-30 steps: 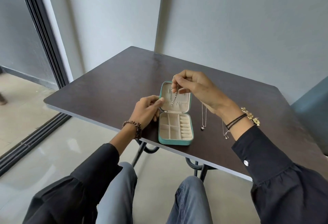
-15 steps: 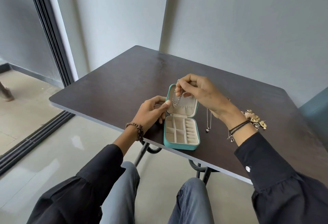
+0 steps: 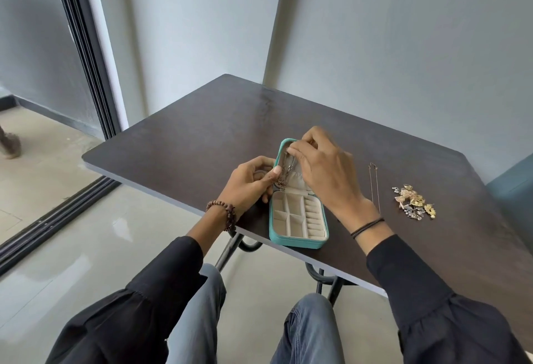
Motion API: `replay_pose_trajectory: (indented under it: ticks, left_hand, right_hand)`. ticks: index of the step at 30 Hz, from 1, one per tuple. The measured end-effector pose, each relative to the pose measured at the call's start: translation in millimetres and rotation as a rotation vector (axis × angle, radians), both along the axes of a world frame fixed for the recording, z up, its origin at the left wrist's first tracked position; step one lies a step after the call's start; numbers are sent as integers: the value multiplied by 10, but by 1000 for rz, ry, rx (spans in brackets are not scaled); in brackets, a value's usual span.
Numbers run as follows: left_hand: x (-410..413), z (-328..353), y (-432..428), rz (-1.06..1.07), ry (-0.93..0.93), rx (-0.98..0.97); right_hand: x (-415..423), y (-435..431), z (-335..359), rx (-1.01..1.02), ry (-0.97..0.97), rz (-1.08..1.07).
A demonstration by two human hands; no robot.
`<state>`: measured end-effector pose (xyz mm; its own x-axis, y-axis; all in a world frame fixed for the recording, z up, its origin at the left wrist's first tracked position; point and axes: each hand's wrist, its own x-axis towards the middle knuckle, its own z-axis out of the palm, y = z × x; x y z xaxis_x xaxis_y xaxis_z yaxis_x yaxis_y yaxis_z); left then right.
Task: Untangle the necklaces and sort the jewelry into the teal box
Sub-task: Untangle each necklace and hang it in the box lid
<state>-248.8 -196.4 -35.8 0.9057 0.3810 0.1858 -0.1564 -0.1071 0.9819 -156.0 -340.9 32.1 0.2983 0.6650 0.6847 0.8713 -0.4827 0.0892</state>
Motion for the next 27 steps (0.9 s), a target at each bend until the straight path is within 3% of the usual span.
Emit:
replay_pose_trajectory:
  ticks: [5, 13, 27]
  left_hand:
    - [10, -6, 1, -1, -33, 5]
    - [23, -35, 20, -16, -60, 4]
    - [19, -47, 32, -43, -60, 16]
  right_hand:
    - [-2, 9, -72, 35, -166, -110]
    - [-80, 28, -130, 137, -119, -203]
    - [-81, 4, -135, 212, -134, -176]
